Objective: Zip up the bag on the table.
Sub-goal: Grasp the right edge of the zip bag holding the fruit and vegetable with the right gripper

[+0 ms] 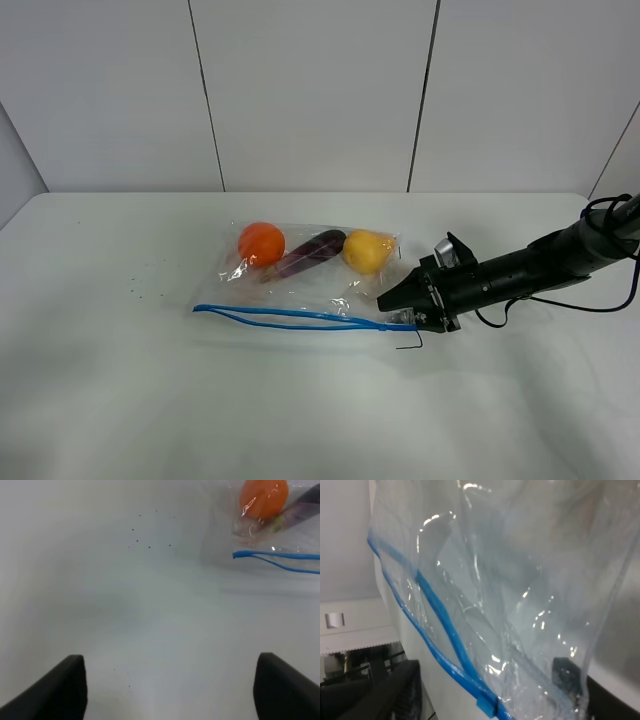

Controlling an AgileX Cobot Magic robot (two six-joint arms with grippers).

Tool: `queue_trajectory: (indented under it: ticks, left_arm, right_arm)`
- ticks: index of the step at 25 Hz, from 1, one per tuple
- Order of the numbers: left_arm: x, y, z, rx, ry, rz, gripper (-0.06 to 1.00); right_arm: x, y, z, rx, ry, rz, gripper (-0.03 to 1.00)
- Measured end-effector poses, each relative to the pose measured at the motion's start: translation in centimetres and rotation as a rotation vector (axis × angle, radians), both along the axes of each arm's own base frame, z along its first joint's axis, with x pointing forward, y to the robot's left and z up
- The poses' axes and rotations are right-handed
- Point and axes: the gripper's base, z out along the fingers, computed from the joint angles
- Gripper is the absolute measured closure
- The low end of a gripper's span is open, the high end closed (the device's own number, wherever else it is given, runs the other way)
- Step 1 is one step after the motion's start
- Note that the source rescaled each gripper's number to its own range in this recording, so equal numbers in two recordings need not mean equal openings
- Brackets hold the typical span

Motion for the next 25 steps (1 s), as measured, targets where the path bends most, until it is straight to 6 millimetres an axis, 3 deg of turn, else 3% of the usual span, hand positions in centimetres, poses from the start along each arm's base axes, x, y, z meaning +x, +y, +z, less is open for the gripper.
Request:
queue_trajectory:
  ticks: [5, 10, 15, 25]
  left_arm:
    - [0.0, 0.0, 0.0, 0.000, 0.000, 0.000, -0.02]
    - [0.0, 0.0, 0.0, 0.000, 0.000, 0.000, -0.02]
    - [0.0, 0.0, 0.0, 0.000, 0.000, 0.000, -0.02]
    - [0.0, 0.0, 0.0, 0.000, 0.000, 0.000, -0.02]
  right_arm:
    - [0.0, 0.0, 0.0, 0.001, 0.001, 0.004, 0.44]
    - [0.1, -1.3, 0.1, 0.016, 0.004, -0.019, 0.52]
    - [0.4, -3.0, 0.2, 0.023, 0.009, -0.078, 0.53]
    - [0.3, -2.5, 0.1, 0.007, 0.036, -0.066, 0.53]
